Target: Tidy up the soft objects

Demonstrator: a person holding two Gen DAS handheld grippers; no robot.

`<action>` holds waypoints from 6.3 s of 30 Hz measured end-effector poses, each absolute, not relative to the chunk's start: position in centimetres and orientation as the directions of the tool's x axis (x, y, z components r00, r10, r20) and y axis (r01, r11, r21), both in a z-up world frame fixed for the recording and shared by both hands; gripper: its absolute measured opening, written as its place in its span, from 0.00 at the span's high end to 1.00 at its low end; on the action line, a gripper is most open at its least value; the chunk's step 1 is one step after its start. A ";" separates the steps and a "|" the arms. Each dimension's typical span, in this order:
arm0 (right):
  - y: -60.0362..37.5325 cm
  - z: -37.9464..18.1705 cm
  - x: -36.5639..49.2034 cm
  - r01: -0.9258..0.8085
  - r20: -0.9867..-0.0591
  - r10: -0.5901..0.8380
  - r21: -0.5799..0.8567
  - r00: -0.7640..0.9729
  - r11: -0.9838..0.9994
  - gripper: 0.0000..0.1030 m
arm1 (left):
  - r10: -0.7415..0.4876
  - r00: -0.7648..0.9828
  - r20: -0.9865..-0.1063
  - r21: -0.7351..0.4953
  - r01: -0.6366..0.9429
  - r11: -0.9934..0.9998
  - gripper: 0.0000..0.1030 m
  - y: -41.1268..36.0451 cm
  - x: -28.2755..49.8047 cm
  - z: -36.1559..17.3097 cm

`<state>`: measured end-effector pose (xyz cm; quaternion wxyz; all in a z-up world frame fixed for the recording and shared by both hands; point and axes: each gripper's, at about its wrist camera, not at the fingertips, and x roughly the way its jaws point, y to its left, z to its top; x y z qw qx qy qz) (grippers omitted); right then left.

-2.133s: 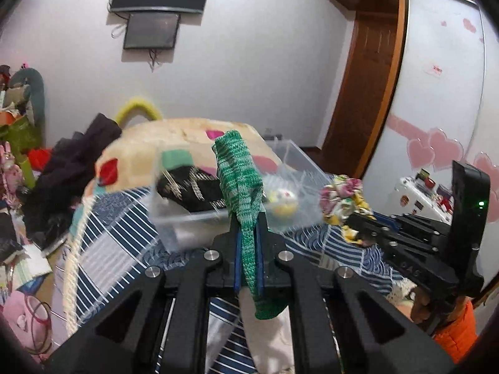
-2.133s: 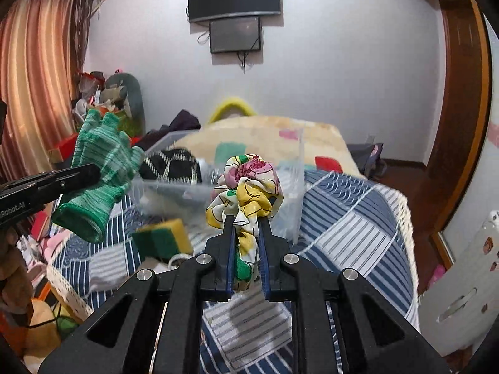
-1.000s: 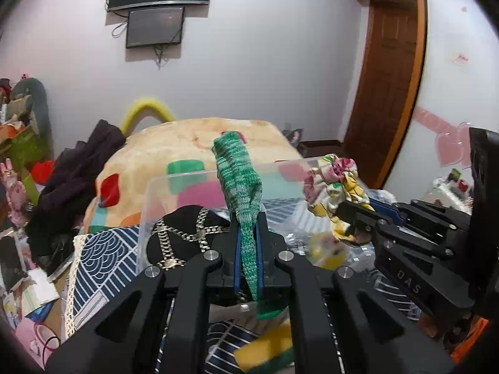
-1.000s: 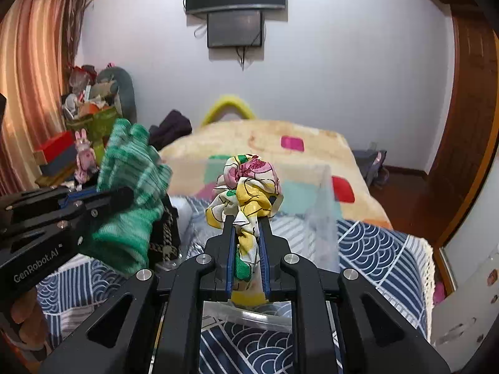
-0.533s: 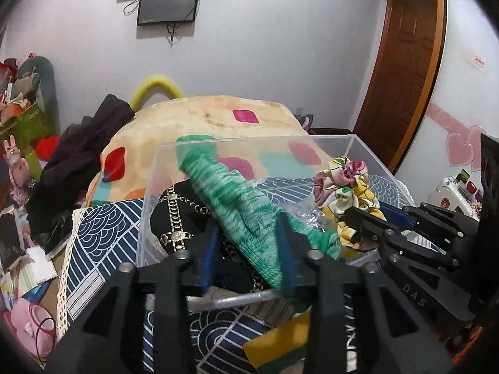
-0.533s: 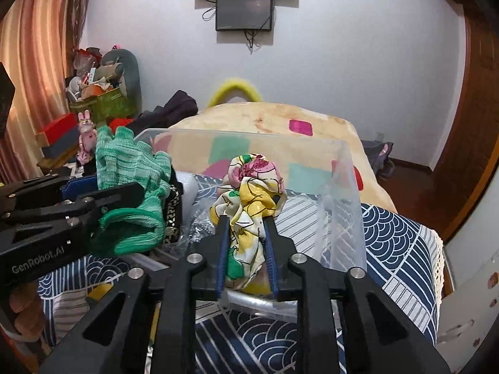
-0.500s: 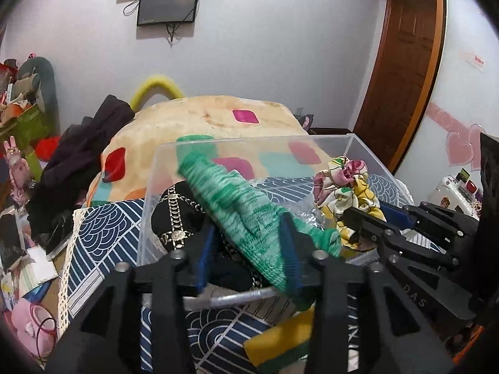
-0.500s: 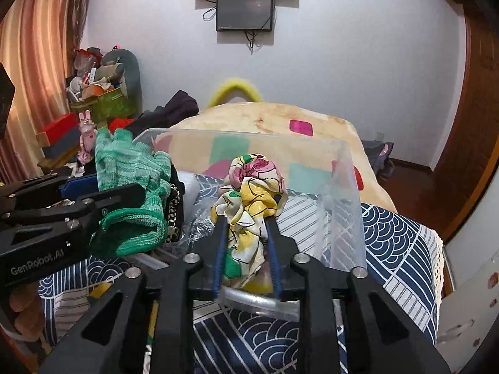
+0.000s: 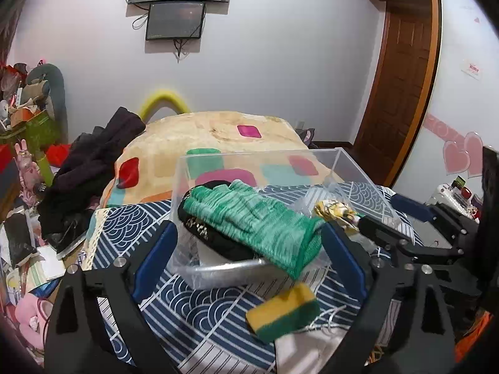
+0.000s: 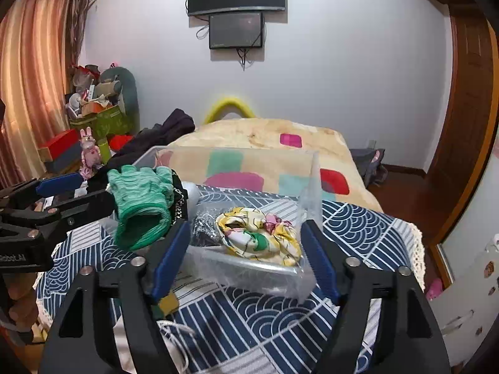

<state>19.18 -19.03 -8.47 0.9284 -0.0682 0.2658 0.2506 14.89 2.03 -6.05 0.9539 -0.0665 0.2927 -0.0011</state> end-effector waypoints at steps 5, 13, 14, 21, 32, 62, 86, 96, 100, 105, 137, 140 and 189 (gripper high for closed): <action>-19.6 -8.1 17.4 -0.507 -0.500 0.436 -0.009 0.749 0.862 0.21 | -0.031 0.821 -0.569 -0.121 -0.046 0.992 0.04 1.8 13.2 -6.5; -20.0 -9.6 15.6 -0.499 -0.513 0.410 -0.041 0.754 0.866 0.18 | -0.066 0.775 -0.628 -0.137 -0.027 0.990 0.04 0.4 12.2 -9.2; -20.1 -9.8 15.5 -0.498 -0.520 0.411 -0.031 0.748 0.866 0.18 | -0.068 0.766 -0.640 -0.134 -0.023 0.991 0.04 0.1 12.4 -9.7; -20.9 -12.4 15.3 -0.484 -0.590 0.401 0.020 0.701 0.875 0.18 | -0.090 0.698 -0.710 -0.136 -0.010 0.991 0.04 -1.8 14.3 -12.6; -21.0 -12.9 14.2 -0.499 -0.612 0.419 0.045 0.671 0.865 0.18 | -0.193 0.664 -0.722 -0.243 0.018 0.970 0.36 -1.0 15.7 -14.3; -16.0 -15.3 10.6 -0.640 -0.668 0.461 -0.031 0.585 0.768 0.80 | -0.056 0.780 -0.623 -0.103 -0.011 0.995 0.39 0.6 6.2 -11.2; -18.9 -5.8 15.0 -0.432 -0.362 0.381 -0.068 0.851 0.899 0.80 | -0.013 0.889 -0.457 -0.095 -0.034 0.995 0.39 2.5 9.7 -3.4; -16.1 -6.2 18.5 -0.431 -0.361 0.380 -0.071 0.852 0.900 0.80 | -0.049 0.869 -0.493 -0.114 -0.008 0.993 0.39 2.2 15.6 -3.7; -15.9 -7.8 20.0 -0.436 -0.418 0.375 -0.057 0.828 0.898 0.80 | -0.071 0.839 -0.539 -0.103 0.018 0.995 0.39 1.5 18.2 -5.4; -15.6 -10.8 22.2 -0.461 -0.535 0.378 -0.025 0.755 0.887 0.79 | -0.059 0.820 -0.569 -0.058 0.032 0.998 0.36 0.7 19.9 -7.0; -20.2 -2.8 12.5 -0.455 -0.252 0.439 -0.007 0.863 0.890 0.08 | -0.028 0.937 -0.349 -0.117 -0.013 0.993 0.10 2.2 8.7 -1.1; -20.5 -2.6 11.9 -0.453 -0.209 0.446 0.017 0.870 0.891 0.01 | -0.007 0.948 -0.319 -0.091 -0.024 0.996 0.03 1.8 7.2 -0.5; -20.8 -2.8 8.7 -0.460 -0.155 0.459 0.030 0.875 0.887 0.00 | 0.012 0.968 -0.250 -0.065 -0.029 0.997 0.00 0.4 3.1 0.8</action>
